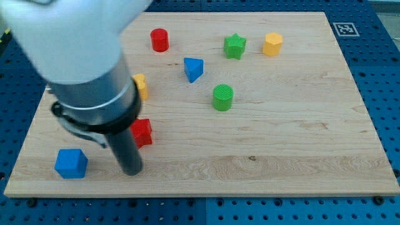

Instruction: Push the red star closer to the blue cube

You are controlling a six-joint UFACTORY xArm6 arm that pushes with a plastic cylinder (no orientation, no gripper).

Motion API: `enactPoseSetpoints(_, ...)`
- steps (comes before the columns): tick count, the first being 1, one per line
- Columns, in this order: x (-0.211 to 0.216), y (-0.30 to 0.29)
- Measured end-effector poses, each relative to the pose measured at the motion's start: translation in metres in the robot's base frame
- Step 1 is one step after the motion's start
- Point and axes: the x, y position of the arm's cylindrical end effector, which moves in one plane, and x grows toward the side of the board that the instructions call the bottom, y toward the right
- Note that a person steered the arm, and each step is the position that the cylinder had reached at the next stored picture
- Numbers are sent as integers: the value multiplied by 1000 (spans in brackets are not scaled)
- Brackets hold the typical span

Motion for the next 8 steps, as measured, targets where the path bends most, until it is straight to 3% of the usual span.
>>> enactPoseSetpoints(4, -78, 16)
enactPoseSetpoints(8, -109, -56)
